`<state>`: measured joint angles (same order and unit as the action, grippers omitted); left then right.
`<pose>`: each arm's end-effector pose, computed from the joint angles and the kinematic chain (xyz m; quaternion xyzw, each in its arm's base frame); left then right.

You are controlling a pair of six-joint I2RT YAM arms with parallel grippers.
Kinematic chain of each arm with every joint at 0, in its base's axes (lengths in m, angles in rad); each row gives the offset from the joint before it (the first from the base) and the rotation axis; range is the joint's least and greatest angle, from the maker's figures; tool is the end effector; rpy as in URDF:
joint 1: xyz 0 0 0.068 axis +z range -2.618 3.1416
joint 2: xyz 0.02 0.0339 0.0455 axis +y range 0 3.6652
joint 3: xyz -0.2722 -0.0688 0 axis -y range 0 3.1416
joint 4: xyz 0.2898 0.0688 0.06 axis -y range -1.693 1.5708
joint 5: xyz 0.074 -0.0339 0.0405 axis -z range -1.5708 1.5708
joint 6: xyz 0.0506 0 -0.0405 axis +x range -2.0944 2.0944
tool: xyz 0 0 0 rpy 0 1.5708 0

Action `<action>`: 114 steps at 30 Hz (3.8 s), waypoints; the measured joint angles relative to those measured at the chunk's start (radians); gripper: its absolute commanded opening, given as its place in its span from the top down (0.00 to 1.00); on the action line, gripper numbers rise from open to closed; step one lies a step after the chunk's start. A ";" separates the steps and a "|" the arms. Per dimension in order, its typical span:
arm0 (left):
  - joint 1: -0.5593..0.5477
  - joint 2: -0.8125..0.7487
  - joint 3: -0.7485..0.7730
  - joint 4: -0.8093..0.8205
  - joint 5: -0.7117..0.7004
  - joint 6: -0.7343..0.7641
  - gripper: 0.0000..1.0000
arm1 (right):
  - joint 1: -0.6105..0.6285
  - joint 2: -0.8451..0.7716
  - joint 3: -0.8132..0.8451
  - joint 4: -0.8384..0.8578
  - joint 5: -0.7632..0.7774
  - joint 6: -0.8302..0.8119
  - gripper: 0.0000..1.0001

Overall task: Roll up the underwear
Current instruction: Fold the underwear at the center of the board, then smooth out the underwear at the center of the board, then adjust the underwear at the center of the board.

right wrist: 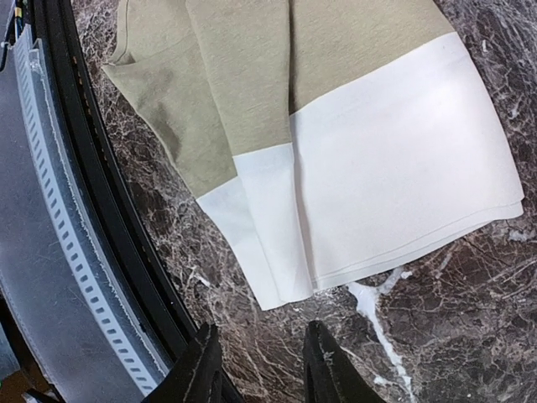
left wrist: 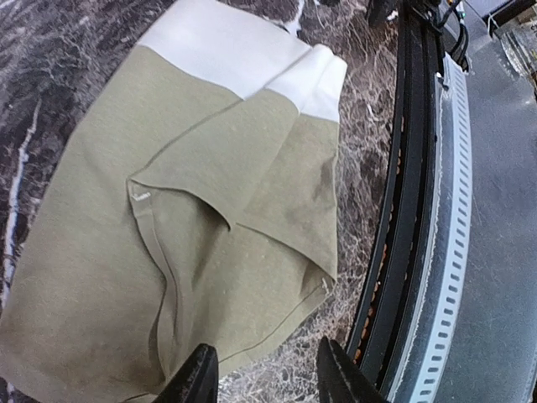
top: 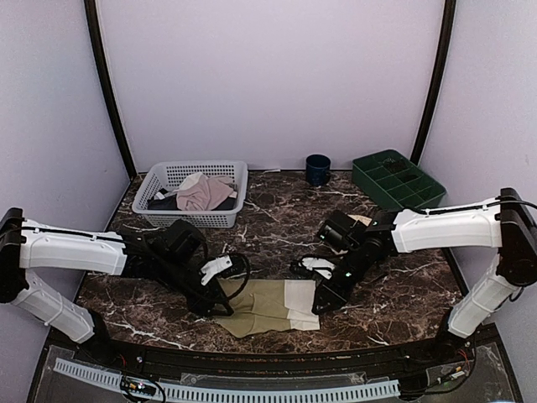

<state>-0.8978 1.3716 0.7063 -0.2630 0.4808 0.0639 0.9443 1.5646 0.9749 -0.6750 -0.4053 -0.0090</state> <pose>0.1702 -0.2510 0.1535 0.4929 0.7823 -0.3307 0.1889 0.1766 0.2781 0.1595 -0.4714 0.8461 0.2449 0.0436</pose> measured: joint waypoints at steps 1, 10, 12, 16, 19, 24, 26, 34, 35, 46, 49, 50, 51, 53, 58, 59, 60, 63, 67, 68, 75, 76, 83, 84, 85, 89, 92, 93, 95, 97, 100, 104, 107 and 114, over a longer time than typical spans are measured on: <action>0.000 -0.012 0.000 0.011 -0.013 -0.009 0.53 | 0.000 -0.004 0.001 -0.003 0.001 0.009 0.66; 0.000 0.225 0.176 0.061 -0.082 -0.090 0.51 | 0.000 -0.005 -0.018 0.082 0.002 0.166 0.70; 0.001 0.291 0.226 0.061 -0.081 -0.115 0.51 | 0.000 -0.004 -0.034 0.109 0.002 0.204 0.70; 0.001 0.373 0.270 0.064 -0.064 -0.166 0.52 | 0.000 -0.003 -0.067 0.154 -0.002 0.277 0.70; 0.001 0.400 0.271 0.063 -0.035 -0.197 0.53 | 0.000 -0.003 -0.079 0.173 -0.003 0.311 0.70; 0.001 0.399 0.262 0.068 0.015 -0.224 0.54 | -0.008 -0.003 -0.096 0.201 -0.006 0.348 0.70; 0.001 0.389 0.248 0.070 0.035 -0.227 0.55 | -0.013 -0.003 -0.103 0.207 -0.007 0.356 0.70; -0.024 0.318 0.204 0.045 0.083 -0.207 0.59 | -0.030 -0.019 -0.121 0.214 -0.009 0.371 0.70; -0.033 0.308 0.201 0.040 0.084 -0.202 0.59 | -0.031 -0.025 -0.122 0.213 -0.009 0.372 0.70; -0.155 0.197 0.159 -0.001 0.053 -0.137 0.59 | -0.042 -0.041 -0.124 0.214 -0.008 0.385 0.70; -0.167 0.144 0.127 -0.001 0.023 -0.128 0.59 | -0.042 -0.048 -0.124 0.215 -0.009 0.387 0.70; -0.167 0.127 0.118 -0.001 0.009 -0.128 0.59 | -0.042 -0.050 -0.124 0.215 -0.009 0.388 0.70; -0.166 0.111 0.112 0.000 -0.008 -0.128 0.59 | -0.042 -0.052 -0.124 0.216 -0.009 0.388 0.70; -0.165 0.095 0.110 0.002 -0.036 -0.129 0.60 | -0.042 -0.052 -0.124 0.217 -0.009 0.389 0.71; -0.163 0.116 0.110 0.008 -0.082 -0.152 0.59 | -0.042 -0.052 -0.130 0.231 -0.011 0.389 0.70; -0.163 0.121 0.110 0.008 -0.092 -0.161 0.59 | -0.042 -0.052 -0.132 0.232 -0.011 0.389 0.70; -0.163 0.125 0.110 0.009 -0.105 -0.172 0.59 | -0.042 -0.052 -0.132 0.231 -0.013 0.389 0.71; -0.163 0.130 0.111 0.013 -0.144 -0.207 0.59 | -0.042 -0.052 -0.132 0.234 -0.018 0.389 0.70; -0.163 0.143 0.118 0.024 -0.189 -0.255 0.59 | -0.042 -0.052 -0.132 0.234 -0.019 0.391 0.70; -0.161 0.145 0.120 0.026 -0.196 -0.264 0.58 | -0.042 -0.052 -0.132 0.234 -0.021 0.393 0.71; -0.161 0.153 0.129 0.032 -0.256 -0.316 0.58 | -0.050 -0.053 -0.132 0.233 -0.026 0.414 0.70; -0.161 0.153 0.129 0.032 -0.262 -0.322 0.58 | -0.055 -0.055 -0.132 0.233 -0.026 0.417 0.71; -0.161 0.153 0.129 0.034 -0.296 -0.341 0.58 | -0.082 -0.101 -0.135 0.235 -0.025 0.447 0.70; -0.161 0.153 0.129 0.034 -0.298 -0.341 0.58 | -0.084 -0.108 -0.139 0.235 -0.025 0.453 0.70; -0.161 0.153 0.129 0.034 -0.300 -0.342 0.58 | -0.085 -0.114 -0.145 0.235 -0.025 0.457 0.70; -0.161 0.153 0.129 0.034 -0.306 -0.343 0.58 | -0.088 -0.121 -0.163 0.235 -0.024 0.475 0.70; -0.161 0.152 0.128 0.034 -0.306 -0.346 0.58 | -0.088 -0.122 -0.173 0.243 -0.024 0.488 0.70; -0.161 0.152 0.126 0.034 -0.306 -0.346 0.58 | -0.088 -0.123 -0.177 0.248 -0.024 0.492 0.70; -0.161 0.150 0.118 0.034 -0.306 -0.346 0.58 | -0.088 -0.127 -0.185 0.257 -0.024 0.502 0.70; -0.161 0.147 0.109 0.034 -0.304 -0.347 0.58 | -0.088 -0.135 -0.195 0.265 -0.024 0.509 0.70; -0.161 0.146 0.104 0.033 -0.300 -0.347 0.58 | -0.088 -0.147 -0.213 0.280 -0.025 0.522 0.70; -0.161 0.146 0.104 0.033 -0.291 -0.347 0.58 | -0.088 -0.163 -0.243 0.293 -0.025 0.543 0.70; -0.161 0.146 0.103 0.034 -0.280 -0.347 0.58 | -0.088 -0.187 -0.259 0.296 -0.024 0.555 0.70; -0.161 0.129 0.097 0.031 -0.264 -0.347 0.58 | -0.088 -0.237 -0.286 0.316 -0.024 0.578 0.70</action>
<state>-1.0588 1.5002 0.8028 -0.2321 0.2165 -0.2832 0.8562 1.3277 0.6884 -0.3592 -0.4297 0.5690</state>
